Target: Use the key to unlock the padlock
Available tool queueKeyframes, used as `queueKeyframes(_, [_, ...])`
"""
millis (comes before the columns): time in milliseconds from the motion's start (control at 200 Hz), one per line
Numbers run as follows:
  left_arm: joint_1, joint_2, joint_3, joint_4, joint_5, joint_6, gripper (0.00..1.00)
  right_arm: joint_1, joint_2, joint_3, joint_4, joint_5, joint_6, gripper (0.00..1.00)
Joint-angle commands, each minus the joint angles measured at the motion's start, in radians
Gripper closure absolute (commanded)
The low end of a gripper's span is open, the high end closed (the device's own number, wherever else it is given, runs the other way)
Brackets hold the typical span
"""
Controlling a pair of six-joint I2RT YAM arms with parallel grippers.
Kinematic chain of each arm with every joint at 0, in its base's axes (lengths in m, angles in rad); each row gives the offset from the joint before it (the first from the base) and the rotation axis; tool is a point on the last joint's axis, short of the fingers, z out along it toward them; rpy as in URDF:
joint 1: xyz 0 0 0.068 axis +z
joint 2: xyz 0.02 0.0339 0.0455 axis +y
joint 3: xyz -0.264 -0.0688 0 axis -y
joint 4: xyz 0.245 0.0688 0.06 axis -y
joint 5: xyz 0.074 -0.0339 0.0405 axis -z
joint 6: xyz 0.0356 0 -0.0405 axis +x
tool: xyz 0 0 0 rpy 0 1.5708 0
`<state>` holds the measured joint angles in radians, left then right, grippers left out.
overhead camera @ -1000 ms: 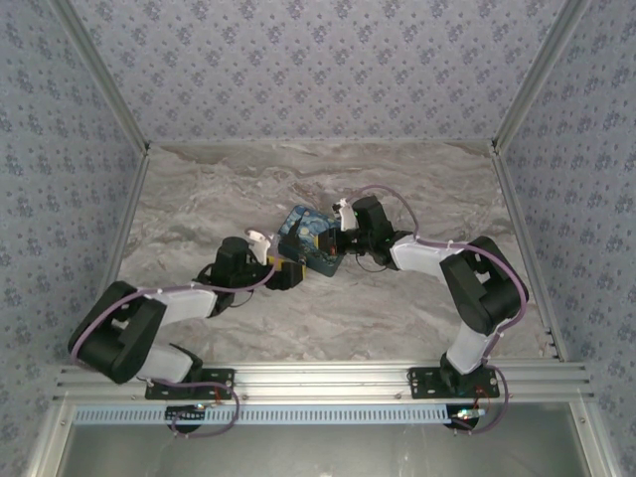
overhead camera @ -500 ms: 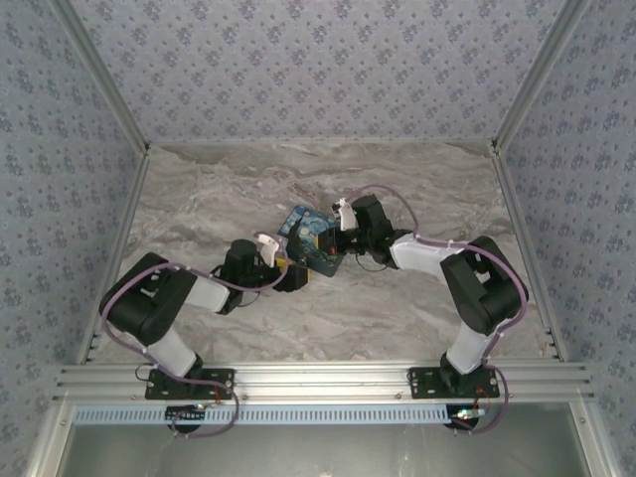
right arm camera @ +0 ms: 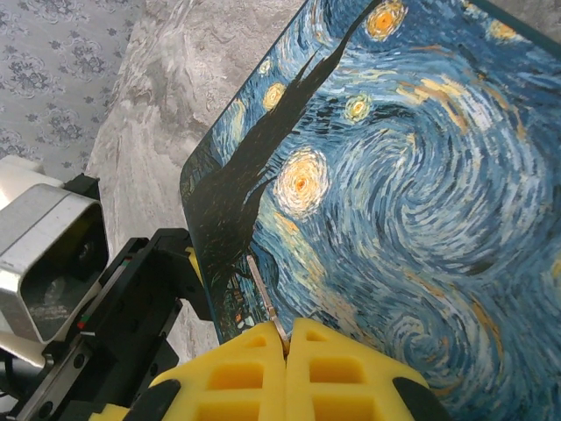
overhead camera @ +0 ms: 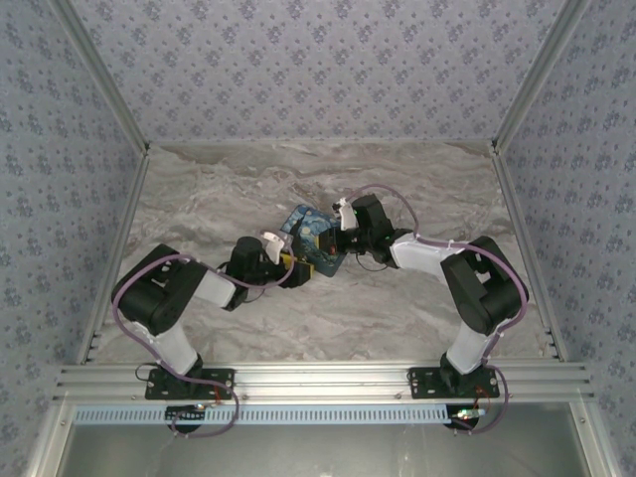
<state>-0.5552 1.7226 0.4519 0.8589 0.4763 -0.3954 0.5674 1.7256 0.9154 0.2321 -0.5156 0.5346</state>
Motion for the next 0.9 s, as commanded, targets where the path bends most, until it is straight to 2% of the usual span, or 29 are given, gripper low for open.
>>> queueKeyframes(0, [-0.043,0.0,0.034,-0.06,-0.006,0.044,0.27,0.002,0.032,-0.024,-0.151,0.038,-0.008,1.0])
queueKeyframes(90, [-0.052,0.006,0.042,-0.065,-0.025,0.029,0.33,0.0,0.031,-0.026,-0.149,0.035,-0.008,1.0])
queueKeyframes(190, [-0.068,0.005,0.056,-0.119,-0.121,0.009,0.4,0.001,0.027,-0.03,-0.147,0.035,-0.009,1.0])
queueKeyframes(360, [-0.087,-0.013,0.079,-0.17,-0.213,-0.013,0.42,0.003,0.022,-0.035,-0.143,0.035,-0.01,1.0])
queueKeyframes(894, [-0.087,-0.028,0.099,-0.188,-0.275,-0.091,0.58,0.009,0.02,-0.035,-0.138,0.036,-0.01,1.0])
